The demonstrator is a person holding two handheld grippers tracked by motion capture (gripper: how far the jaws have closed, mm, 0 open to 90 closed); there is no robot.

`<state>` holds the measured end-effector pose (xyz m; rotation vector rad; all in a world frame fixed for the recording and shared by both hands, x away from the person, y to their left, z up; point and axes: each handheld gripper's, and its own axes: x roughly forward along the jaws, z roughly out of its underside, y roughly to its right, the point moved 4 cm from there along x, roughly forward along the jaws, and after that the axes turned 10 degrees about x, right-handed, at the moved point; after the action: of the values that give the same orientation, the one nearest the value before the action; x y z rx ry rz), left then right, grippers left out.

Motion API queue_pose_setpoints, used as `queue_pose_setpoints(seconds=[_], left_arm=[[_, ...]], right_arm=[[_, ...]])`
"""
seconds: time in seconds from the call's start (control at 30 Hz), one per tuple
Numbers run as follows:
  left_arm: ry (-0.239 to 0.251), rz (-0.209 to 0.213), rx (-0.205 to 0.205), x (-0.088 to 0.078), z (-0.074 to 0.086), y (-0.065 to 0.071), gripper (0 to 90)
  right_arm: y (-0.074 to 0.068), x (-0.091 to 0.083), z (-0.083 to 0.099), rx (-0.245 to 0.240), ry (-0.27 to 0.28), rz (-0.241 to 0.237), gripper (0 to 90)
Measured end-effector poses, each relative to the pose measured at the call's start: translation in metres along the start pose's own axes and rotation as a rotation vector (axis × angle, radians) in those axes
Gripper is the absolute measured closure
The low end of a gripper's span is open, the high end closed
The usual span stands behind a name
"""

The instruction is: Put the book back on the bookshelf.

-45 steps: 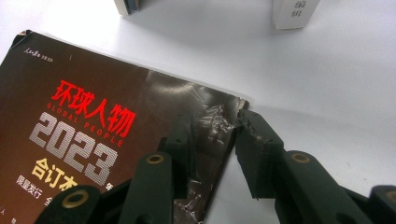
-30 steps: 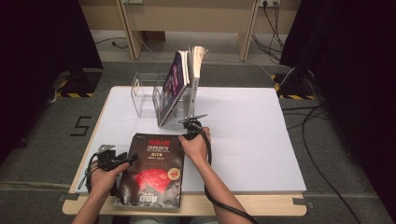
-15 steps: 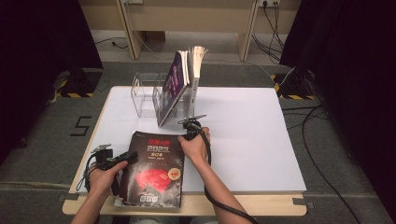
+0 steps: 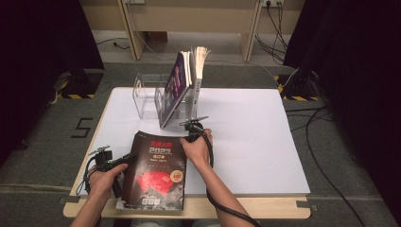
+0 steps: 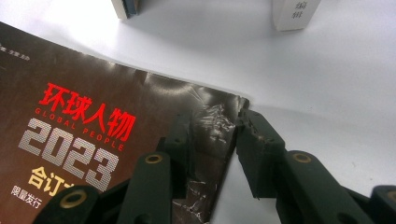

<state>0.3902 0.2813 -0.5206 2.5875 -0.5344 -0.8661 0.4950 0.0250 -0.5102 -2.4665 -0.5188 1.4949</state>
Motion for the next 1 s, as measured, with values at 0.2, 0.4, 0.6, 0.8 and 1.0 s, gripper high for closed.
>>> queue_pose_setpoints(seconds=[0.2,0.4,0.6,0.8,1.0], left_arm=[[-0.041,0.002,-0.040,0.006,0.004,-0.007,66.1],[-0.022,0.041,0.012,0.004,0.004,-0.004,83.8],[0.067,0.162,0.050,-0.007,0.002,-0.003,85.6],[0.078,0.163,0.009,-0.006,0.005,-0.009,85.9],[0.098,0.167,0.013,-0.008,0.004,-0.010,86.0]], right_arm=[[0.000,0.000,0.000,0.002,0.002,-0.002,65.7],[0.000,0.000,0.000,0.011,-0.003,-0.010,63.6],[0.006,-0.001,-0.004,0.055,-0.018,-0.084,58.9],[0.006,0.001,-0.010,0.056,-0.012,-0.086,54.4],[0.001,0.007,-0.012,0.051,0.005,-0.101,52.7]])
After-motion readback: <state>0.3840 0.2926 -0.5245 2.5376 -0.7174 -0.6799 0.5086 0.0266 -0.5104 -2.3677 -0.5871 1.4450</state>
